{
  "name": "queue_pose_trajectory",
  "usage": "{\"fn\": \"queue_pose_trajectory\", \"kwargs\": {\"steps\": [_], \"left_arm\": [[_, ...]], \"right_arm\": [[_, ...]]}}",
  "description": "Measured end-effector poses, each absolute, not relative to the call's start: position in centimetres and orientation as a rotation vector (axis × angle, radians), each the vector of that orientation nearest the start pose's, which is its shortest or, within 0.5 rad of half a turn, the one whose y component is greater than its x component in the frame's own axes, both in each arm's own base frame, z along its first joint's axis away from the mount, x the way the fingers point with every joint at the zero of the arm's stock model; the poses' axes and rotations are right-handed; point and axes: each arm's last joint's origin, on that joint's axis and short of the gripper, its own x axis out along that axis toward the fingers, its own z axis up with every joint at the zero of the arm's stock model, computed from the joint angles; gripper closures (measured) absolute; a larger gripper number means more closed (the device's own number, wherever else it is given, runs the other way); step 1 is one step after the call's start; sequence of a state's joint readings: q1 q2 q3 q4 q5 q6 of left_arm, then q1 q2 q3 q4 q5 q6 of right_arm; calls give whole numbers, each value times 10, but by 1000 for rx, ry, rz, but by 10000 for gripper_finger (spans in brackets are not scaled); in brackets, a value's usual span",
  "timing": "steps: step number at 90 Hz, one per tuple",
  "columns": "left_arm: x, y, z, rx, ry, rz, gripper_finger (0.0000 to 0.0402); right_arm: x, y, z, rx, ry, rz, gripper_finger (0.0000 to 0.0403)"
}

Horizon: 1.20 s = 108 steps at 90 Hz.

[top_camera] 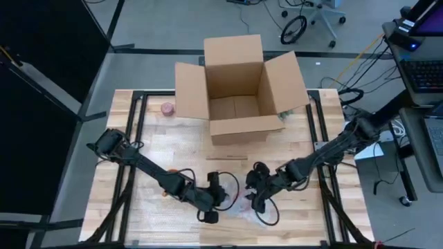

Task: Wrap mug
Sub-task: Wrap the pink cup with the bubble wrap

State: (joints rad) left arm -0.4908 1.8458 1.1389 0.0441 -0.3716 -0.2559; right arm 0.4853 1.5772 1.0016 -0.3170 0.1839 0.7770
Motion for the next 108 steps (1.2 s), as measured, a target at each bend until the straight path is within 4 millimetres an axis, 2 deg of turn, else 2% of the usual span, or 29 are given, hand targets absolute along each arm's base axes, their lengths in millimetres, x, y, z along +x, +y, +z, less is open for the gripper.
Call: {"fn": "queue_pose_trajectory", "kwargs": {"steps": [24, 35, 46, 73, 81, 92, 108], "left_arm": [[351, -175, 187, 27, 606, -37, 388], [351, -175, 187, 28, 607, -36, 388], [346, -174, 189, 44, 636, -36, 388], [308, -173, 241, 64, 632, -15, 388], [304, -173, 249, 56, 614, -20, 388], [306, -173, 244, 55, 632, -17, 388], [319, -177, 215, 64, 691, 1, 388]], "right_arm": [[305, 155, 180, 377, 1044, -106, 232], [315, 159, 175, 305, 1124, -129, 232], [323, 163, 178, 258, 1131, -103, 232], [322, 162, 180, 229, 1148, -115, 232], [322, 162, 179, 225, 1149, -113, 232], [323, 162, 180, 219, 1135, -112, 232], [330, 163, 183, 214, 1069, -80, 232]]}}
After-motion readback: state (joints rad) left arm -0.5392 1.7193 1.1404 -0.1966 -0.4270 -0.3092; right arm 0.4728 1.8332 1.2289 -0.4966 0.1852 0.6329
